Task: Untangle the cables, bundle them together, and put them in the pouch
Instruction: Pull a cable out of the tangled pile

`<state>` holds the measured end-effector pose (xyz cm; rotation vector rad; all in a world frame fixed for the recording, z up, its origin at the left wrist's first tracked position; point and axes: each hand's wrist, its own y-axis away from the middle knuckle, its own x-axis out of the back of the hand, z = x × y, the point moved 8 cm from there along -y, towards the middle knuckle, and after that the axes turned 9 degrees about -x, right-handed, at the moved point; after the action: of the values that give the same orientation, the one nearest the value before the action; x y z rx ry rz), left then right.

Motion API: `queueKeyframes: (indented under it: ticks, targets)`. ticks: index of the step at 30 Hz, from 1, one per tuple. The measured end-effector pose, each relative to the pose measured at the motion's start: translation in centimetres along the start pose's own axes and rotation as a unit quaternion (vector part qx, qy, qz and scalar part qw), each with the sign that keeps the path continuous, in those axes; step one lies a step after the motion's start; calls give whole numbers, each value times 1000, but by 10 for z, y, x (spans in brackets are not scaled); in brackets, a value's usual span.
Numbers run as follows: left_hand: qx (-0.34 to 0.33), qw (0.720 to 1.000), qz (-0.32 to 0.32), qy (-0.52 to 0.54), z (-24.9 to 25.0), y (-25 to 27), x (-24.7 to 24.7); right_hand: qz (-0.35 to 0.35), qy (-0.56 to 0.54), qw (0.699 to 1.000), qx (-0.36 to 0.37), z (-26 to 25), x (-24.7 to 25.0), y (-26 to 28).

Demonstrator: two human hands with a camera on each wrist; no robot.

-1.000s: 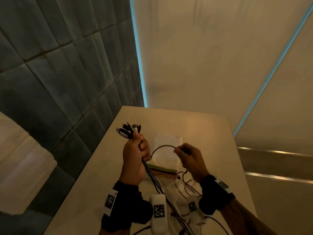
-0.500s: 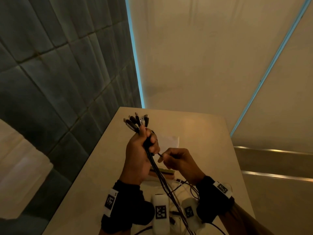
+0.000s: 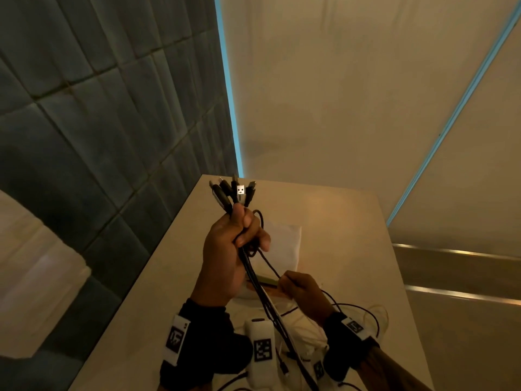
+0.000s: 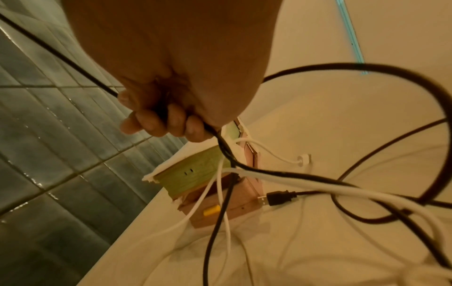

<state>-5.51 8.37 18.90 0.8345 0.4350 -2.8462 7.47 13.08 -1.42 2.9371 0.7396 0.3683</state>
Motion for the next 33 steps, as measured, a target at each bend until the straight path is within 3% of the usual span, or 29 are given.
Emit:
queueKeyframes:
  ticks: [5, 9, 13, 18, 21, 25, 30, 33]
  targets:
    - [-3, 1000, 5, 21, 7, 1, 4, -3, 20, 999, -50, 27, -3, -1]
    - [2, 1000, 24, 0, 11, 0, 13, 35, 25, 997, -60, 30, 5, 5]
    - [37, 991, 104, -72, 0, 1, 33, 83, -84, 993, -28, -35, 21, 4]
    - [84, 970, 184, -132, -17, 10, 46, 12, -202, 977, 69, -144, 16, 15]
    - [87, 976, 175, -98, -14, 10, 38, -53, -189, 976, 90, -174, -1, 30]
    - [75, 987, 129, 57, -7, 7, 22, -82, -194, 976, 46, -160, -11, 38]
    - [45, 995, 69, 57, 0, 4, 12, -107, -243, 964, -13, -121, -11, 32]
    - [23, 997, 55, 53, 2, 3, 9, -98, -212, 972, -23, -96, -16, 27]
